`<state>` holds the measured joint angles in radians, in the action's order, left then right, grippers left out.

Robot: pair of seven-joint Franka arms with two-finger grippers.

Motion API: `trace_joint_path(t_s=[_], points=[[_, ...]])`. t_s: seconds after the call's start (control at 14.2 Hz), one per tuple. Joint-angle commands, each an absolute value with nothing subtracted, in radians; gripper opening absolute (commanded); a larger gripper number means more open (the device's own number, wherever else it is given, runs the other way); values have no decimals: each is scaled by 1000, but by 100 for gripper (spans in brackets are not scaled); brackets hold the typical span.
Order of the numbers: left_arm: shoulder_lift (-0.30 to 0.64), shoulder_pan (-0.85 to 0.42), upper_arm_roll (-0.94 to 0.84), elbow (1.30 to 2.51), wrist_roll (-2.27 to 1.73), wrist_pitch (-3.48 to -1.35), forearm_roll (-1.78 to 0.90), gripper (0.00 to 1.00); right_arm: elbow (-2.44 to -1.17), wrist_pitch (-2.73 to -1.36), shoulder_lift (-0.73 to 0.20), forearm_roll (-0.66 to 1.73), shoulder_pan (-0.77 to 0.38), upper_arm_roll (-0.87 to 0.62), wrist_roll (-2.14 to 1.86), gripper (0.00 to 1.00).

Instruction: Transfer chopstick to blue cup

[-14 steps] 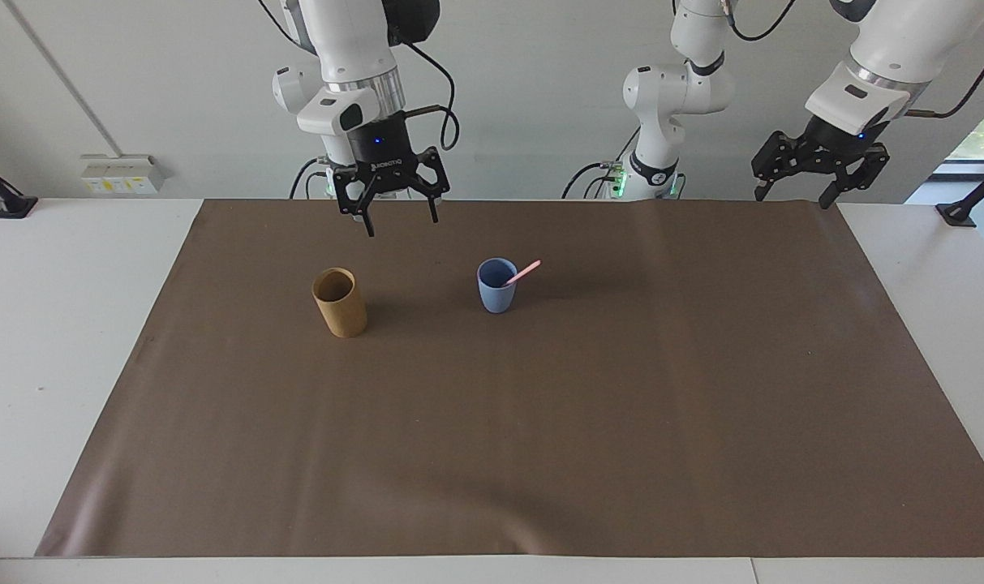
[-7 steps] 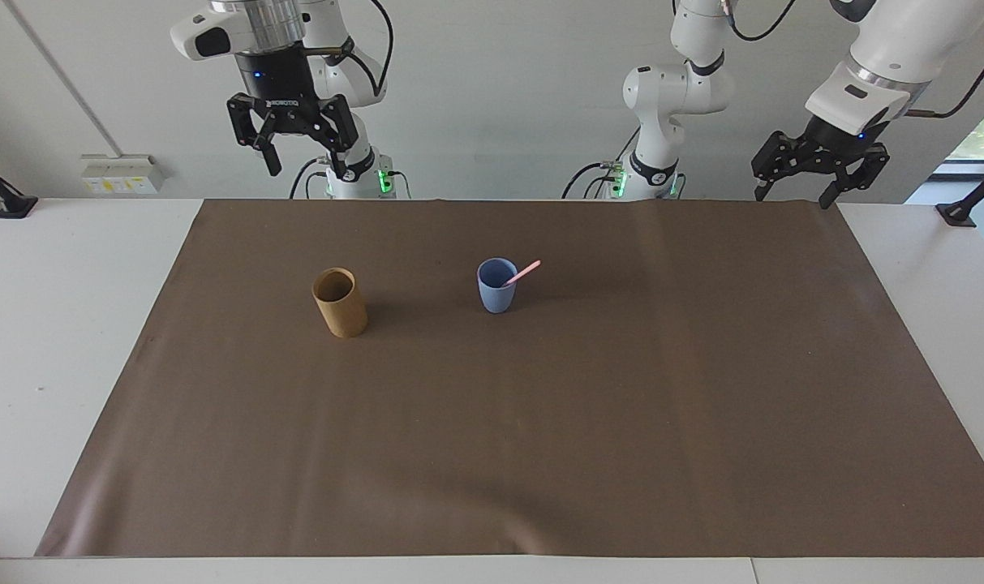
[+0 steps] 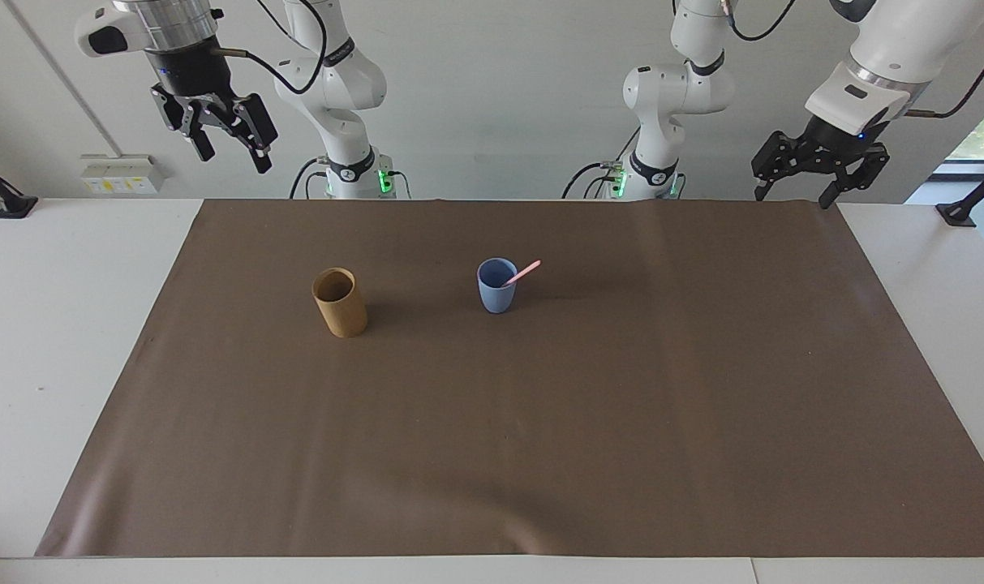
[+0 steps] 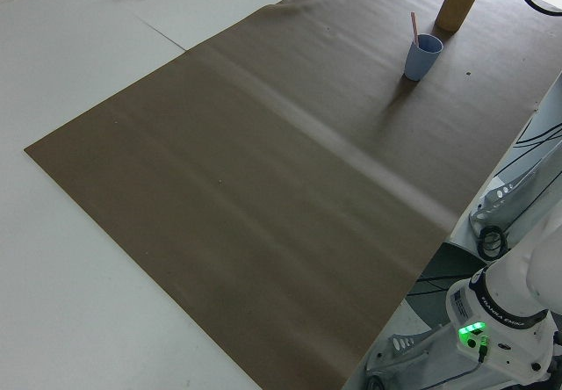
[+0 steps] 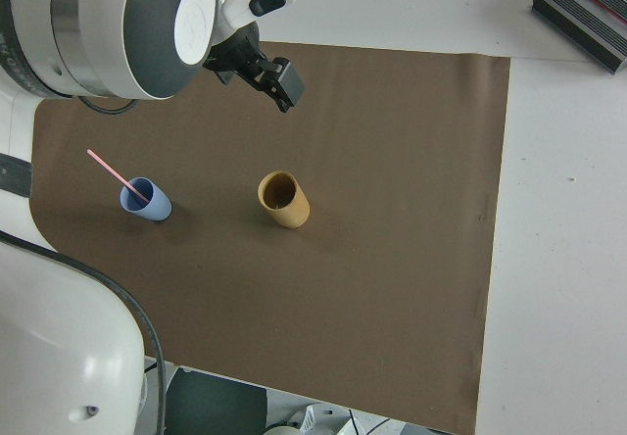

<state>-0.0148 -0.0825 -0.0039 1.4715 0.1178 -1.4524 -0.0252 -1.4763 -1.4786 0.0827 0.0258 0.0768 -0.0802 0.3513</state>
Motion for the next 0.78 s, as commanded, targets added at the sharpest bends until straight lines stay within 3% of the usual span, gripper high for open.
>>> trace_joint_path(t_s=[0.0,0.21,0.49,0.71], points=[[-35,-71,-11,1496,118,-1442,-37,100,-1532,-1499,69,49,121,-86,252,100],[-35,-71,-11,1496,118,-1442,-37,100,-1543,-1511,72,38,121,-83,244,100],[-37,-71,-11,1497,114,-1440,-37,100,-1539,-1500,71,17,-75,128,178,100],[-37,-71,-11,1497,113,-1440,-37,100,-1537,-1494,71,-1,-86,143,126,100]])
